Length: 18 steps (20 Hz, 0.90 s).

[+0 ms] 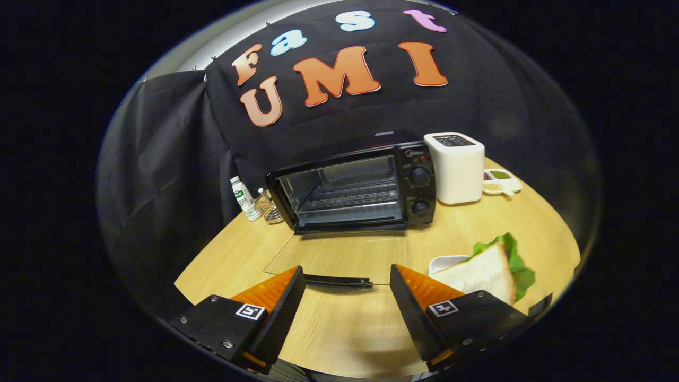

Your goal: Open the toaster oven, put the food inside, and close the toaster oven door.

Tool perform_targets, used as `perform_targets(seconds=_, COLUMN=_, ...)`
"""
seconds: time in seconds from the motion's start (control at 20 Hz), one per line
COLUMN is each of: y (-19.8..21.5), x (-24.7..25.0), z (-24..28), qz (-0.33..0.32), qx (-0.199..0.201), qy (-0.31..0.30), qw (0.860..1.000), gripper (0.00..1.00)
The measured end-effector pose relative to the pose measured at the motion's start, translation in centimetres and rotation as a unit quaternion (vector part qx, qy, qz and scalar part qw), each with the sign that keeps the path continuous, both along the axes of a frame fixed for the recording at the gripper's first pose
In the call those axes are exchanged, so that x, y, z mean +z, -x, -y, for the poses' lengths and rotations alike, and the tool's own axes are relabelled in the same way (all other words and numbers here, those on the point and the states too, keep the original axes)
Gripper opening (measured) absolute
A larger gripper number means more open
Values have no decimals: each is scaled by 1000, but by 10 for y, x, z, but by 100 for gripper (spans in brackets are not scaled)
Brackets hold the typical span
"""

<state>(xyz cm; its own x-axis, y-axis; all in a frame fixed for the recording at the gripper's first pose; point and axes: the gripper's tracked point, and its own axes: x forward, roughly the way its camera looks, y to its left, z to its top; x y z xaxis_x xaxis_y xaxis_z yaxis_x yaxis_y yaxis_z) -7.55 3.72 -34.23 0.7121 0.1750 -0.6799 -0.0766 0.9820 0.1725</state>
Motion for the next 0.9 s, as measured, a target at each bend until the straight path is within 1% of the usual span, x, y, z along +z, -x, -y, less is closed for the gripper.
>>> perform_targets(seconds=0.1, y=-4, x=17, z=20, qz=4, qx=-9, qy=-1, qw=1000, gripper=96)
perform_targets(seconds=0.3, y=-9, x=38, z=65, qz=5, qx=-30, qy=25, qw=999, gripper=96)
perform_targets(seconds=0.45, y=-6, x=44, z=82, qz=-7, qx=-31, qy=29, qw=999, gripper=96)
perform_targets(seconds=0.6, y=0, x=27, z=96, qz=-40, qx=-33, qy=29, qw=998, gripper=96)
perform_targets(seconds=0.75, y=2, x=7, z=114, qz=-79, qx=-60, qy=5, qw=995, gripper=95)
perform_targets(seconds=0.9, y=4, x=-6, z=123, qz=-93, qx=-78, qy=-17, qw=992, gripper=94)
